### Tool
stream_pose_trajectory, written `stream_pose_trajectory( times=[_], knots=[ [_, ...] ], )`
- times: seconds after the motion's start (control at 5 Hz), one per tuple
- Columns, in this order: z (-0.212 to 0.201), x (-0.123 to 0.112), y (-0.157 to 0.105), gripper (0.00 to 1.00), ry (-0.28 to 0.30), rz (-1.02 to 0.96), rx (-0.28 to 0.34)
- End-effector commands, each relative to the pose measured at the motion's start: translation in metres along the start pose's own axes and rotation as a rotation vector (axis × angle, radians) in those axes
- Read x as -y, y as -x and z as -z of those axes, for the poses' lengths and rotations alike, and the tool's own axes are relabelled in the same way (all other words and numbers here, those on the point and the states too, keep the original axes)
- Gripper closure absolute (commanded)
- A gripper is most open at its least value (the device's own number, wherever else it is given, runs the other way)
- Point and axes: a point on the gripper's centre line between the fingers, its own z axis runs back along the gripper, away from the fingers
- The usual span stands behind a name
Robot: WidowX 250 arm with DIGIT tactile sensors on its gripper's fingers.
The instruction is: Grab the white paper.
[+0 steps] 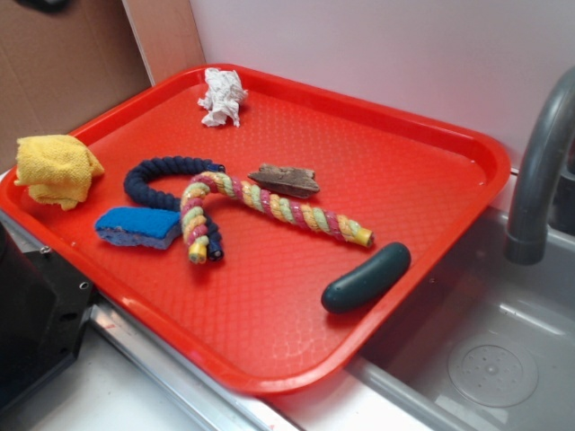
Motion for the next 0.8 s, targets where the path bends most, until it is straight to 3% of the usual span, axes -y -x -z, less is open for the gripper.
stream_pose_trajectory(
  times=[0.0, 0.2, 0.6],
  knots=[
    [0.057, -0.045, -0.09, 0.0, -0.019, -0.374, 0.152],
    [0.08, -0.049, -0.138, 0.0, 0.051, -0.423, 0.228],
    [0.129, -0.079, -0.161, 0.0, -0.031, -0.455, 0.244]
  ],
)
